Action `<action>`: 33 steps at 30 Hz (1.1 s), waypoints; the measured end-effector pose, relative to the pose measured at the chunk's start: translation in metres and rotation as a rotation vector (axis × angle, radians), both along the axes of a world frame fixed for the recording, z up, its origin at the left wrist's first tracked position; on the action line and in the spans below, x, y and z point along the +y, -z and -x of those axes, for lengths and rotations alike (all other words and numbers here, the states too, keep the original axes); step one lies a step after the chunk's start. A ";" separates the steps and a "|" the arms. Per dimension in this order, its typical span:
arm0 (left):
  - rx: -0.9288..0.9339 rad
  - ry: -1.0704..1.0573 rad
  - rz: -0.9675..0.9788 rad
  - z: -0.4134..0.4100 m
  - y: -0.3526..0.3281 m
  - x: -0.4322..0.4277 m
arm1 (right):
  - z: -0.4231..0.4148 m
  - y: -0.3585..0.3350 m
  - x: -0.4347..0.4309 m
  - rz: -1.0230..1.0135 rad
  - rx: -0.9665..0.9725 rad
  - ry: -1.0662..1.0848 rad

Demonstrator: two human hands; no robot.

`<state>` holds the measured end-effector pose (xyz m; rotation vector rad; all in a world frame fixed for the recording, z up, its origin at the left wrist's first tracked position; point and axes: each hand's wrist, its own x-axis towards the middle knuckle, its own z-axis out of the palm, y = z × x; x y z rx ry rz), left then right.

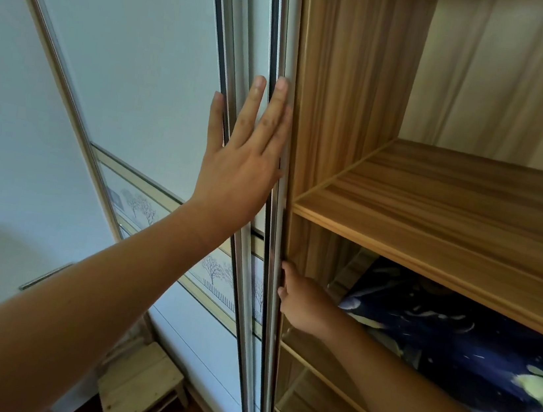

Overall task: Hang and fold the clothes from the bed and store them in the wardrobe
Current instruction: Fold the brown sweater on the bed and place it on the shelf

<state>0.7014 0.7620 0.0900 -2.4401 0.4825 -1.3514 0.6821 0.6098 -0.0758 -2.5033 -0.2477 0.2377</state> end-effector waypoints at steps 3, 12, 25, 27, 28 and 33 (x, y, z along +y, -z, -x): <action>0.063 0.022 0.015 0.006 0.000 0.003 | 0.004 -0.005 -0.004 0.003 0.044 -0.034; 0.531 -0.041 0.303 0.080 0.033 0.027 | 0.046 -0.027 -0.060 0.157 0.067 -0.154; 0.963 -0.420 0.516 0.197 0.098 0.024 | 0.111 -0.058 -0.110 0.279 -0.158 -0.280; 0.991 -0.466 0.563 0.225 0.113 0.029 | 0.115 -0.054 -0.108 0.310 -0.151 -0.324; 1.002 -0.487 0.585 0.239 0.120 0.033 | 0.116 -0.050 -0.104 0.310 -0.143 -0.348; 1.045 -0.648 0.719 0.308 0.146 0.062 | 0.121 -0.031 -0.053 0.346 -0.139 -0.530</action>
